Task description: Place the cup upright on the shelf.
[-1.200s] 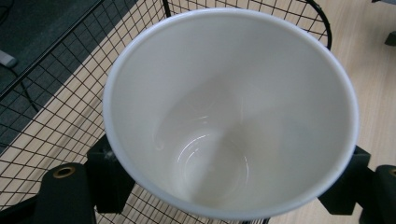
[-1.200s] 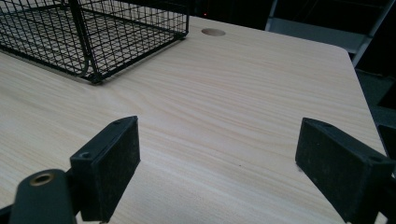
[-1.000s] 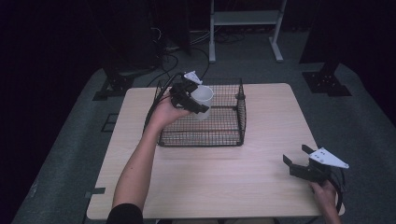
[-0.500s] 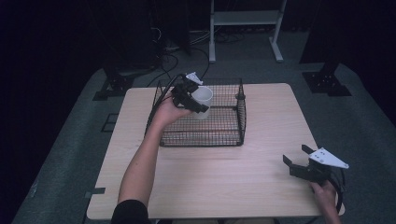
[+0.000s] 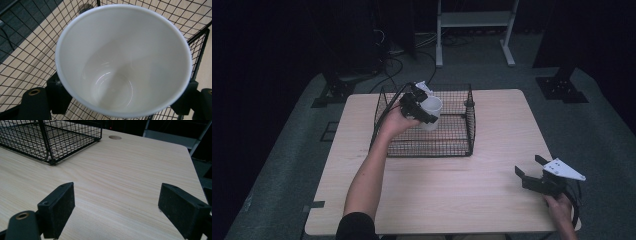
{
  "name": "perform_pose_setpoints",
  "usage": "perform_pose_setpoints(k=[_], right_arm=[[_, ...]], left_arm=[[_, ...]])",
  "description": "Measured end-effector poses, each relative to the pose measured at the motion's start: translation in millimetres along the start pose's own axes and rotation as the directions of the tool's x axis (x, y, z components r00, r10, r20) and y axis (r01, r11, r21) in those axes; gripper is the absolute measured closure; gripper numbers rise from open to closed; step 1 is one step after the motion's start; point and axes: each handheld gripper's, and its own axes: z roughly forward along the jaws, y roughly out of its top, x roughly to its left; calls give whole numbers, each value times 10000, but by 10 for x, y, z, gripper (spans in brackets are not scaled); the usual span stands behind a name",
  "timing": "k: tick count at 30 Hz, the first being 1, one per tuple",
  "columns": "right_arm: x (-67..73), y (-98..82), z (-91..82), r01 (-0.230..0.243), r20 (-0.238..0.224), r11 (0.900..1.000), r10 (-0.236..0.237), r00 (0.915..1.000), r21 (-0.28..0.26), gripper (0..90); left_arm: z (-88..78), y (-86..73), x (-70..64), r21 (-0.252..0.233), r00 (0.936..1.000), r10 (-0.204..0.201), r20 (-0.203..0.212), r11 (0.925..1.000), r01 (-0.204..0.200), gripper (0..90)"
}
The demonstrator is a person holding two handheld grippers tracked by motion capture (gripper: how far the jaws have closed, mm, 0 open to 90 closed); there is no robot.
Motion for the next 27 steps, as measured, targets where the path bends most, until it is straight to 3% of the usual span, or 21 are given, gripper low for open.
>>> perform_pose_setpoints(k=[16, 27], right_arm=[[5, 0, -1, 24, -36, 10000, -24, 10000, -11, 130], [2, 0, 0, -8, -52, 10000, 8, 10000, -20, 131]], left_arm=[[165, -40, 71, 289, 9996, -274, 118, 9992, 270, 211], [365, -49, 80, 639, 9987, -382, 331, 9973, 360, 210]])
